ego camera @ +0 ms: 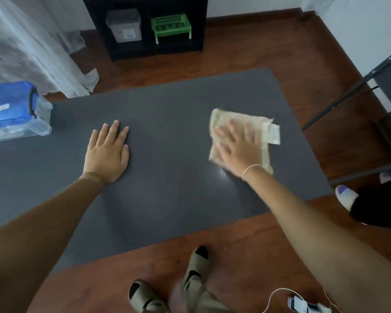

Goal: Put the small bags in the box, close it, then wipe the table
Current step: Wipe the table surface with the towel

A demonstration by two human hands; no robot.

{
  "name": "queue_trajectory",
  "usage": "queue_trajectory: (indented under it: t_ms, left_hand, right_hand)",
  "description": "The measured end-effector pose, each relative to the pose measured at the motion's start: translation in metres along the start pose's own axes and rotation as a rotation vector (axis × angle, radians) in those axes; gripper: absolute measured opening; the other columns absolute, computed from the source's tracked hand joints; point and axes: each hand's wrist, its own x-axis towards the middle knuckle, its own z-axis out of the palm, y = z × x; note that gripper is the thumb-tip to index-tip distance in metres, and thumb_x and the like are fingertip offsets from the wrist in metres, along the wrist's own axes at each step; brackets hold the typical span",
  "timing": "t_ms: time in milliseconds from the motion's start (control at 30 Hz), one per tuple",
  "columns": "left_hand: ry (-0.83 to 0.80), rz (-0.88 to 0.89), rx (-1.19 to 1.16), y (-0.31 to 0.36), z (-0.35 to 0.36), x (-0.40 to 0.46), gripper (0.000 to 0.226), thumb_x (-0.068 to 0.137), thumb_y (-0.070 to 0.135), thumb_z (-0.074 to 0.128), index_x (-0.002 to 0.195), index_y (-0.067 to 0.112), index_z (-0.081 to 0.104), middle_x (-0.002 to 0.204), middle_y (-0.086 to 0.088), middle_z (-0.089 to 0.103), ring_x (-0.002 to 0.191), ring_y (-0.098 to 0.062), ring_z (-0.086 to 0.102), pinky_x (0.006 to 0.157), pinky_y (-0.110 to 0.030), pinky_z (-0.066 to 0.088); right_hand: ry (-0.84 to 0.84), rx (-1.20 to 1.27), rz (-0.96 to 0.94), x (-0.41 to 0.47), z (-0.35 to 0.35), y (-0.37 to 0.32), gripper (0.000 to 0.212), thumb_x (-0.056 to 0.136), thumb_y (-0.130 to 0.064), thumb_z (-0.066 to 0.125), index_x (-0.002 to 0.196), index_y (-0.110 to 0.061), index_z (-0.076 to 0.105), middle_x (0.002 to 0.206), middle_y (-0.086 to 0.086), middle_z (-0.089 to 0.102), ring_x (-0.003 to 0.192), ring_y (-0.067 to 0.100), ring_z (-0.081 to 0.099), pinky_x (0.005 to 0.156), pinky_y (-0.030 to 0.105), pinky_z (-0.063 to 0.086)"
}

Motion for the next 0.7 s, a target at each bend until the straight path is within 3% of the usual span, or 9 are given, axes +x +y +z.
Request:
queue_trajectory:
  t_ms: [67,133,200,300,367,400,567,633,700]
  left_hand:
    - [-0.021,0.032,0.019,0.005,-0.005,-0.001,0.057,0.09,0.032,0.025,0.141,0.011,0.036,0.151,-0.017,0.03,0.139,-0.04,0.025,0.115,-0.051,0.016]
    - [-0.035,0.037,-0.055,0.019,-0.009,-0.003,0.057,0.09,0.034,0.025,0.142,0.012,0.033,0.153,-0.016,0.027,0.14,-0.038,0.023,0.116,-0.049,0.015]
    - [-0.051,0.086,-0.117,0.034,-0.009,-0.005,0.058,0.09,0.035,0.026,0.143,0.012,0.033,0.154,-0.015,0.025,0.141,-0.036,0.022,0.116,-0.046,0.013]
    - [-0.091,0.161,-0.152,0.061,-0.001,-0.011,0.057,0.091,0.036,0.028,0.144,0.014,0.031,0.155,-0.012,0.023,0.143,-0.033,0.02,0.117,-0.044,0.011]
    - [-0.106,0.238,-0.147,0.087,0.003,-0.018,0.054,0.095,0.036,0.03,0.145,0.015,0.028,0.156,-0.011,0.021,0.144,-0.032,0.018,0.118,-0.043,0.009]
    - [-0.113,0.289,-0.128,0.104,0.005,-0.023,0.053,0.096,0.035,0.032,0.145,0.016,0.027,0.156,-0.01,0.021,0.144,-0.031,0.016,0.118,-0.044,0.008]
    - [-0.073,0.221,-0.093,0.093,0.012,-0.024,0.052,0.096,0.034,0.034,0.146,0.019,0.027,0.157,-0.008,0.021,0.145,-0.03,0.013,0.119,-0.044,0.007]
    - [-0.072,0.222,-0.098,0.091,0.011,-0.022,0.052,0.096,0.035,0.034,0.146,0.019,0.026,0.157,-0.007,0.02,0.145,-0.029,0.012,0.119,-0.044,0.007]
    - [-0.081,0.223,-0.099,0.093,0.012,-0.022,0.052,0.096,0.036,0.033,0.146,0.02,0.026,0.157,-0.007,0.019,0.145,-0.029,0.011,0.119,-0.043,0.006]
  right_hand:
    - [-0.055,-0.129,-0.446,-0.056,0.021,-0.037,0.051,0.091,-0.053,0.023,0.142,-0.044,0.022,0.155,-0.008,0.024,0.142,0.04,0.018,0.112,0.062,0.009]
    - [-0.117,-0.157,-0.617,-0.09,0.018,-0.028,0.053,0.09,-0.055,0.023,0.141,-0.044,0.022,0.153,-0.008,0.029,0.142,0.032,0.022,0.114,0.059,0.013]
    - [-0.056,-0.198,-0.436,-0.076,0.013,0.017,0.057,0.088,-0.058,0.018,0.143,-0.044,0.009,0.156,-0.006,0.021,0.144,0.03,0.016,0.117,0.054,0.01]
    - [-0.007,-0.073,0.288,-0.036,-0.008,0.081,0.065,0.091,-0.054,0.018,0.148,-0.028,0.001,0.159,0.001,0.008,0.145,0.031,0.01,0.118,0.052,0.006]
    - [0.031,0.025,0.523,-0.043,-0.015,0.085,0.064,0.093,-0.05,0.021,0.149,-0.024,0.001,0.16,0.002,0.005,0.145,0.033,0.009,0.116,0.05,0.004]
    - [0.047,0.014,0.508,-0.061,-0.014,0.076,0.063,0.094,-0.047,0.022,0.149,-0.024,0.003,0.16,0.002,0.006,0.144,0.033,0.012,0.113,0.048,0.003]
    - [0.007,-0.095,-0.321,-0.121,0.027,-0.019,0.054,0.092,-0.05,0.022,0.144,-0.037,0.019,0.154,-0.008,0.027,0.142,0.031,0.021,0.114,0.054,0.011]
    - [-0.016,-0.143,-0.335,-0.123,0.016,0.017,0.054,0.09,-0.048,0.025,0.143,-0.038,0.023,0.152,-0.006,0.032,0.141,0.028,0.027,0.111,0.053,0.019]
    - [0.079,-0.255,-0.127,-0.107,0.006,0.078,0.057,0.088,-0.042,0.026,0.144,-0.035,0.022,0.15,0.0,0.036,0.138,0.028,0.032,0.108,0.052,0.03]
